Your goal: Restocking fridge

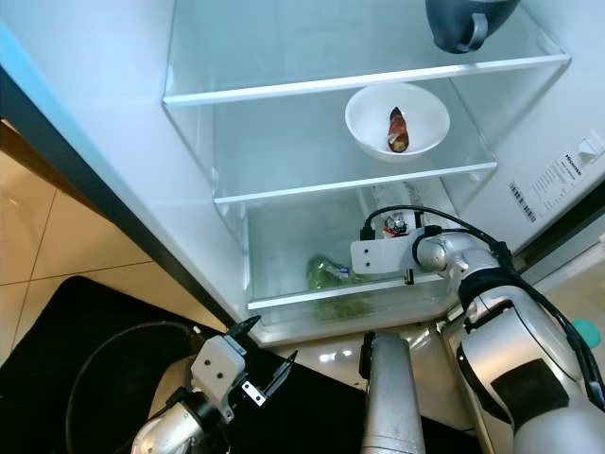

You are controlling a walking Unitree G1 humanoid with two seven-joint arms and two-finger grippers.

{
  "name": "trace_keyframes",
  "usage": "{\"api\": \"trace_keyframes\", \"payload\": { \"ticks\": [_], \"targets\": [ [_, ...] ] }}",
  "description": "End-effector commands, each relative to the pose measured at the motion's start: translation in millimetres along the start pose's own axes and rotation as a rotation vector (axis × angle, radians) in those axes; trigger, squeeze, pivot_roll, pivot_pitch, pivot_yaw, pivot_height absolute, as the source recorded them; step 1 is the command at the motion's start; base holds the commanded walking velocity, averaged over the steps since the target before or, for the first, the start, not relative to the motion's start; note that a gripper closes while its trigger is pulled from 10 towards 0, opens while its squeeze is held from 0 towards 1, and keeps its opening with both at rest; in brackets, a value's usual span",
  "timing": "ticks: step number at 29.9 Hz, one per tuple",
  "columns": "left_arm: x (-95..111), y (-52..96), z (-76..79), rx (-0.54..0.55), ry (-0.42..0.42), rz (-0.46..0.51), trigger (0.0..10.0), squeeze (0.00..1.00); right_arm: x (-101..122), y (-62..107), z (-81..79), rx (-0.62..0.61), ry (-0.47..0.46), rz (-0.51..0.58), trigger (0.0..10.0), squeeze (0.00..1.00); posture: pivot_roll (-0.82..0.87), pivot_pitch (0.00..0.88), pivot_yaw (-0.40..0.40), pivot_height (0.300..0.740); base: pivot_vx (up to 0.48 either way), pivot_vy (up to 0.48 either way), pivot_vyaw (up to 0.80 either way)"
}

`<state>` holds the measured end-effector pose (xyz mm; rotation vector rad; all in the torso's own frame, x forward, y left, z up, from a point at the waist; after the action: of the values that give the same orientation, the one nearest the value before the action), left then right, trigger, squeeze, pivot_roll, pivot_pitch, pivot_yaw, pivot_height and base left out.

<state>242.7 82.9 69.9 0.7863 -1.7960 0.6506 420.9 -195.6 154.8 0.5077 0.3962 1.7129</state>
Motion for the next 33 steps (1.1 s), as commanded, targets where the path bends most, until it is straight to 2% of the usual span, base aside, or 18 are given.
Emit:
{"api": "trace_keyframes", "payload": {
  "ticks": [1,11,21,23,26,33],
  "targets": [
    [-7,6.2,8.3,-0.02,0.018,-0.036,10.0,0.0,-3,-0.3,-3.2,0.007,0.011,-0.014,10.0,0.0,0.03,0.393,0.015,0.384,0.0,0.0,0.0],
    [-6,6.7,9.8,-0.029,0.014,-0.038,10.0,0.0,-12,1.1,1.1,-0.038,0.026,-0.074,10.0,0.0,0.04,0.396,0.018,0.384,0.0,0.0,0.0],
    [-5,9.3,10.6,-0.037,0.011,-0.038,10.0,0.0,-18,4.4,12.5,-0.098,0.071,-0.114,10.0,0.0,0.04,0.406,0.022,0.384,0.0,0.0,0.0],
    [-5,9.5,10.7,-0.037,0.011,-0.038,10.0,0.0,-18,4.5,13.2,-0.101,0.075,-0.116,10.0,0.0,0.04,0.406,0.022,0.384,0.0,0.0,0.0],
    [-4,9.8,10.9,-0.039,0.012,-0.039,10.0,0.0,-18,4.3,13.4,-0.105,0.129,-0.125,10.0,0.0,0.05,0.408,0.024,0.384,0.0,0.0,0.0],
    [-4,10.5,11.6,-0.044,0.014,-0.042,10.0,0.0,-18,4.3,13.3,-0.104,0.144,-0.132,10.0,0.0,0.05,0.408,0.026,0.384,0.0,0.0,0.0]
  ]
}}
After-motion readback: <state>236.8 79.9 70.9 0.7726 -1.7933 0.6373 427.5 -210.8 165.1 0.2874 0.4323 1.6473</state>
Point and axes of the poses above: a point about 5 cm out from each wrist's last joint towards the gripper, its own y axis pointing back from the gripper into the wrist, its own x axis along the axis of the wrist's last joint, z = x × y, the point moved 3 cm from there along -y, pointing out of the wrist towards the gripper, and after that the axes turned 6 degrees about -y, right-handed, at the moved point
